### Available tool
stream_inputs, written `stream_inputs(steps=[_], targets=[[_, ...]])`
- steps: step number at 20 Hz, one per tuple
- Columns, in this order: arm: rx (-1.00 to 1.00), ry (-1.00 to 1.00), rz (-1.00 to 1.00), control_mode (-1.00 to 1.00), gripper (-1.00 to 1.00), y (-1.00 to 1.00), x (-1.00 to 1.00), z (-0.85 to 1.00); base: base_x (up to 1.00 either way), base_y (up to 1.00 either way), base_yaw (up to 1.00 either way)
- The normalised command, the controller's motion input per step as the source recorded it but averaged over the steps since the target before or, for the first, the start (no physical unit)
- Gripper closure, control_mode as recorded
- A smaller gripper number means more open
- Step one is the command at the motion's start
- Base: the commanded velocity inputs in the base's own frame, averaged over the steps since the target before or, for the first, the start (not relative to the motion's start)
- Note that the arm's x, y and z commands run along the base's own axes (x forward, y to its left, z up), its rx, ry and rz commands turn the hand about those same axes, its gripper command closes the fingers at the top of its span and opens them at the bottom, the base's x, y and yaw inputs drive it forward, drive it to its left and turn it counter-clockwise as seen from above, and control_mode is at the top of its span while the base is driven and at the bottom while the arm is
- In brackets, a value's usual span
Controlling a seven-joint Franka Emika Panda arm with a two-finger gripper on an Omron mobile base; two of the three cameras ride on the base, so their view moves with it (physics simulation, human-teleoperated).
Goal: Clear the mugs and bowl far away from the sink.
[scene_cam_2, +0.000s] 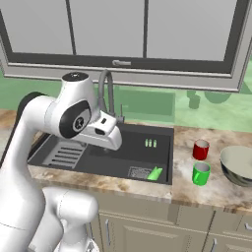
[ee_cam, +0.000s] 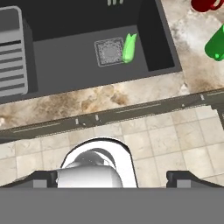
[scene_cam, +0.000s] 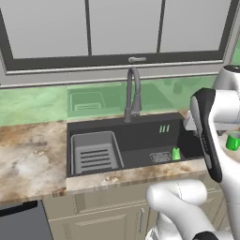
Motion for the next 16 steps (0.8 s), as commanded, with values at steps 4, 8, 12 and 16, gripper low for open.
stream_inputs(steps=[4,8,12,16], targets=[[0.00,0.01,0.00,-1.00,-1.00,-0.56,0.00,-0.16,0.00,0.00,0.00],[0.00,0.00,0.00,-1.00,-1.00,-0.63,0.00,-0.16,0.00,0.00,0.00],[0.00,0.00,0.00,-1.00,-1.00,-0.56,0.00,-0.23,0.00,0.00,0.00],[0.00,0.00,0.00,-1.00,-1.00,-0.36,0.00,-0.38,0.00,0.00,0.00]])
